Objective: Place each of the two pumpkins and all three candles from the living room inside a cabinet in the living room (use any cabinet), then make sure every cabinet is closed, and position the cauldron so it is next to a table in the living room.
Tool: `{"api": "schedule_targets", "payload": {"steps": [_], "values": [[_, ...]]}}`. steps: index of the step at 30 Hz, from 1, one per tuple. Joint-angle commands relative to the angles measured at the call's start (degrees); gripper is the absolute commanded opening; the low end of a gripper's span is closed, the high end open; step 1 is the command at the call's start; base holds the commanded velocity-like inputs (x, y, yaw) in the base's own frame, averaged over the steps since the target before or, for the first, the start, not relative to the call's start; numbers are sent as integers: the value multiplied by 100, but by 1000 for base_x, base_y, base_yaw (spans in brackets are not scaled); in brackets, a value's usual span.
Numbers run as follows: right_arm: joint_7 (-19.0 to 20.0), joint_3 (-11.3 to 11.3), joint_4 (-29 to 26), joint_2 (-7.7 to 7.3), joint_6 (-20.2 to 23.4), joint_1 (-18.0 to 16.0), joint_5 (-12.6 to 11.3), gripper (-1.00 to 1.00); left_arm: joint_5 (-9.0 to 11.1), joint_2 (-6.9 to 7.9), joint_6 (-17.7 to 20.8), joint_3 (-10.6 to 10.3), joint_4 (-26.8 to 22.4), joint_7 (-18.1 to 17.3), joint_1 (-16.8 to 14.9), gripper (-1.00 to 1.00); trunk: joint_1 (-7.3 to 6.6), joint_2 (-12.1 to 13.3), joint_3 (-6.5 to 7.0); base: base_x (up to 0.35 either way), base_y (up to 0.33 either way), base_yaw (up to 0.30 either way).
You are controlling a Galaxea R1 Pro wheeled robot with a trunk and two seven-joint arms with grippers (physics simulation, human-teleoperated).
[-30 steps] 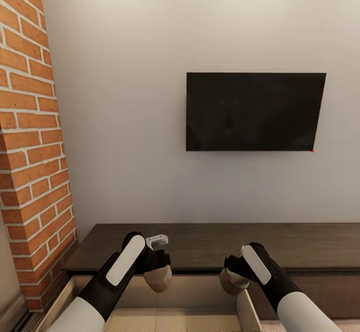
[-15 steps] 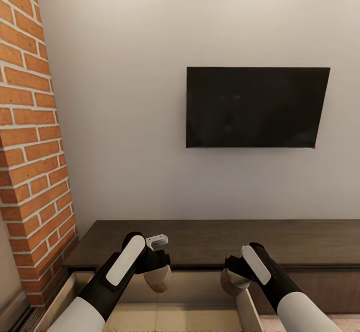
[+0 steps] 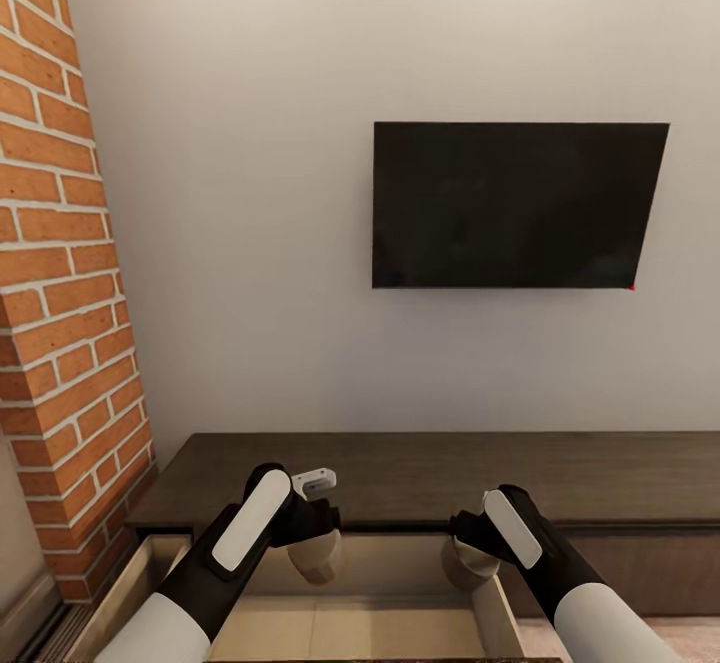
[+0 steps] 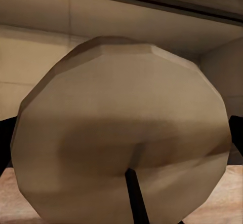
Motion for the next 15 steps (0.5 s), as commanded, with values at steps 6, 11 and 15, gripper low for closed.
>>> {"api": "schedule_targets", "payload": {"steps": [6,11,15], "values": [[-55,31,-9,-8,2,-5,-58,-100,50,-2,3,-4,-5,56,-5,-100,-1,-4,-64,0,0,0],[-56,31,-8,-8,2,-5,-60,-100,50,-1,4,-5,-5,58,-5,-100,-1,-4,-111,0,0,0],[-53,31,-8,-8,2,-6,-67,-100,50,0,5,-4,-5,58,-5,-100,-1,-4,-148,0,0,0]]}}
